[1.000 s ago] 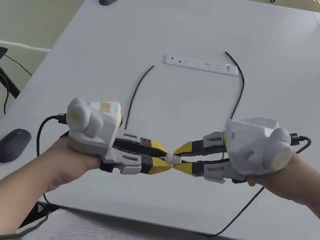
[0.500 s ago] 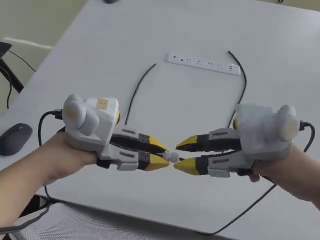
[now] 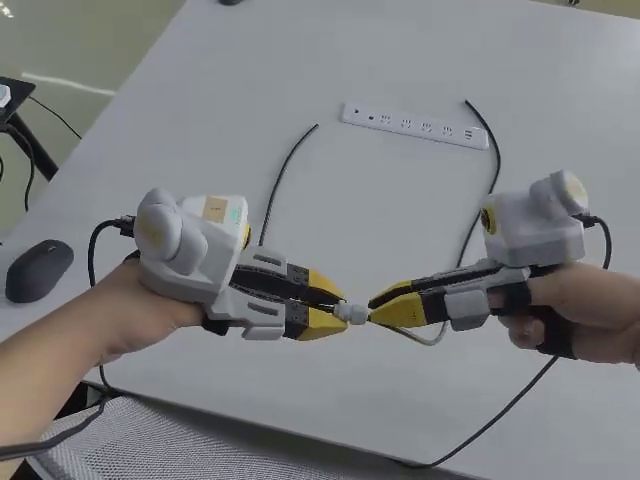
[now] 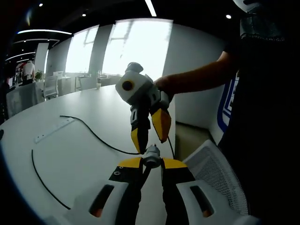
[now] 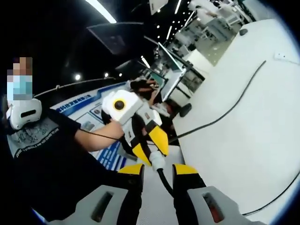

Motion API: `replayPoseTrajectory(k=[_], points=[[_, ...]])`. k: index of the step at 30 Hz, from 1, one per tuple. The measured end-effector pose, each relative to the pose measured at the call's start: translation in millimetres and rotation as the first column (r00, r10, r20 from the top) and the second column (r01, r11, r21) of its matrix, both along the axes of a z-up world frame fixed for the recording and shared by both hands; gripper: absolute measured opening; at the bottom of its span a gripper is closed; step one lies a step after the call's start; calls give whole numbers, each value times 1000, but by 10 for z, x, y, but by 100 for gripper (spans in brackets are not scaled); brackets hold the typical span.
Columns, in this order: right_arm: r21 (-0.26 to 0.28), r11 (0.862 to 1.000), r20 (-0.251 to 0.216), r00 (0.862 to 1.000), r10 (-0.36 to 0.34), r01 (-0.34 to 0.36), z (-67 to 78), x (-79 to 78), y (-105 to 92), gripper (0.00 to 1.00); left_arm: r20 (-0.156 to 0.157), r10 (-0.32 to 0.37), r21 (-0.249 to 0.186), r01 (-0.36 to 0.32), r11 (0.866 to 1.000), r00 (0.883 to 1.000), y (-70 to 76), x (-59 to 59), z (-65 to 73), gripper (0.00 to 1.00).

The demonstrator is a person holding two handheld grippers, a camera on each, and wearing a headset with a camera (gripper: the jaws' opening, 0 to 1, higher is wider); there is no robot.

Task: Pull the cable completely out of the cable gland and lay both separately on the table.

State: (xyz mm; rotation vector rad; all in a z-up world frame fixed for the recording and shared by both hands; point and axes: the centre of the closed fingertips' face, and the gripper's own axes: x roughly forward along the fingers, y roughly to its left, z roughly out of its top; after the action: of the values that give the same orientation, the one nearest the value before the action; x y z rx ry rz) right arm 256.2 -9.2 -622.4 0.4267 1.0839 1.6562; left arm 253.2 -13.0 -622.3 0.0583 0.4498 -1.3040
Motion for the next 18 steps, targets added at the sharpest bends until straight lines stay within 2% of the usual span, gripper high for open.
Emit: replayPoseTrajectory(k=[3, 7, 11, 15, 18], points=[[-3, 1000, -10, 1000, 9, -9, -8, -11, 17, 18, 2, 2, 2, -2, 1000, 1000, -4, 13, 10, 15], [8, 1000, -41, 999, 17, -17, 22, -33, 38, 9, 11, 8, 12, -8, 1000, 1000, -4, 26, 26, 15], [4, 999, -34, 999, 39, -39, 19, -84, 35, 9, 16, 17, 9, -17, 1000, 1000, -14, 29, 49, 15], [15, 998, 61, 997, 57, -58, 9, -91, 31, 8, 9, 22, 13, -23, 1000, 1000, -22, 23, 30, 15], [19, 997, 150, 987, 65, -69, 8, -95, 31, 8, -4, 30, 14, -30, 999, 1000, -25, 20, 15, 15]])
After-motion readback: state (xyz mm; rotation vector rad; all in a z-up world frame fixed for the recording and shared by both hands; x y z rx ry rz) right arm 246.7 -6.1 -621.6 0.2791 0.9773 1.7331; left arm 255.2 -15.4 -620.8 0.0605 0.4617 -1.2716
